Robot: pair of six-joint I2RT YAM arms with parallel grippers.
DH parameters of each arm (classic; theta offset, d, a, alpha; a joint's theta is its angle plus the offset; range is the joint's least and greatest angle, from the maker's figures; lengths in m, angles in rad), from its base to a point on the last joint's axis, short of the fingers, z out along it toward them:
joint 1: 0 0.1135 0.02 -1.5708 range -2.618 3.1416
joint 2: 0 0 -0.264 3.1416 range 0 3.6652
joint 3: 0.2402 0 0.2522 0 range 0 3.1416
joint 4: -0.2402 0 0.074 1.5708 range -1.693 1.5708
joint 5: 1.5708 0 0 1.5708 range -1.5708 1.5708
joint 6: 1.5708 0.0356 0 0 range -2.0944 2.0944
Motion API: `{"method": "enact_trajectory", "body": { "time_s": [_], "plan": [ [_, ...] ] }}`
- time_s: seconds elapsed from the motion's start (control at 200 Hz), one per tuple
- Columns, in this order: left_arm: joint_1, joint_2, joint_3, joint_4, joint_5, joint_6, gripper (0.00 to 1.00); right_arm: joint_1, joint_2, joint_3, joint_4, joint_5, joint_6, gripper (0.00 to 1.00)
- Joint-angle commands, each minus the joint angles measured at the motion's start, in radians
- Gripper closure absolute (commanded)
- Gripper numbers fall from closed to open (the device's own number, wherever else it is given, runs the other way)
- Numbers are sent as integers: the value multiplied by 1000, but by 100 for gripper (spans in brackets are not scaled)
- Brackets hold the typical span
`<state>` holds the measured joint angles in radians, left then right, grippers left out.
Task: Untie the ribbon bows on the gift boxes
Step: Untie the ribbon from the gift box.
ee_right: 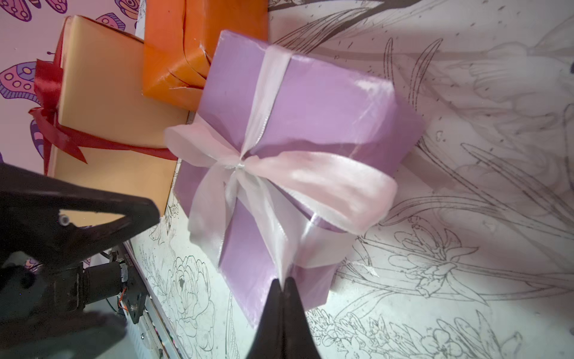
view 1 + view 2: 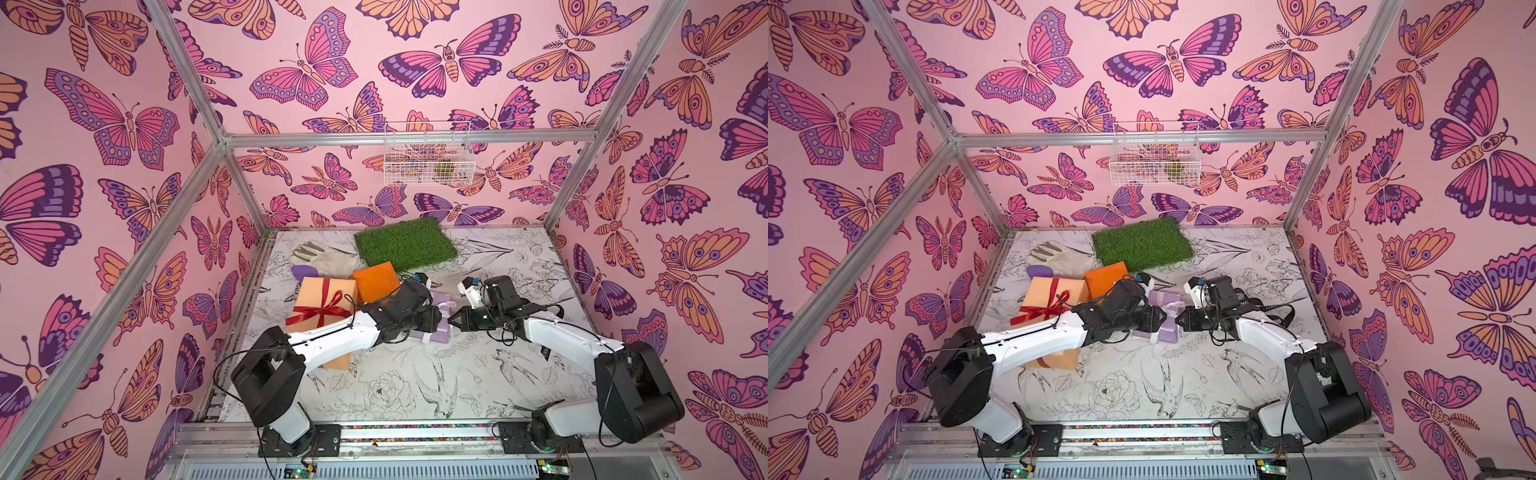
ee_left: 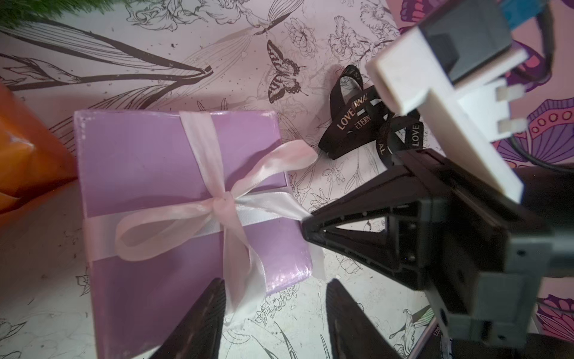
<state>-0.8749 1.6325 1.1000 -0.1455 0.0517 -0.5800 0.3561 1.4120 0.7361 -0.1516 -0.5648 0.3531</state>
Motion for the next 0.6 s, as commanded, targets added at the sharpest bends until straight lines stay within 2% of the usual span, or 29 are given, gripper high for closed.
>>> {"method": "enact_trajectory", "body": {
  "time_s": [0.0,0.2,0.33,0.391,0.486,0.596],
  "plan": [
    [-6,52,38,-113,-24,51,51,9,-11,-1,17,-28,24,100],
    [-10,92,62,-148,-25,61,63,9,-5,8,20,-34,24,100],
    [-11,103,71,-150,-21,69,84,10,-4,8,15,-36,23,100],
    [-11,105,76,-151,-21,69,100,10,-6,8,8,-27,21,100],
    [-10,86,73,-151,-29,58,100,8,-7,13,-31,26,18,100],
    [-1,33,35,-159,-51,42,100,-6,-13,15,-96,141,41,100]
  ]
}}
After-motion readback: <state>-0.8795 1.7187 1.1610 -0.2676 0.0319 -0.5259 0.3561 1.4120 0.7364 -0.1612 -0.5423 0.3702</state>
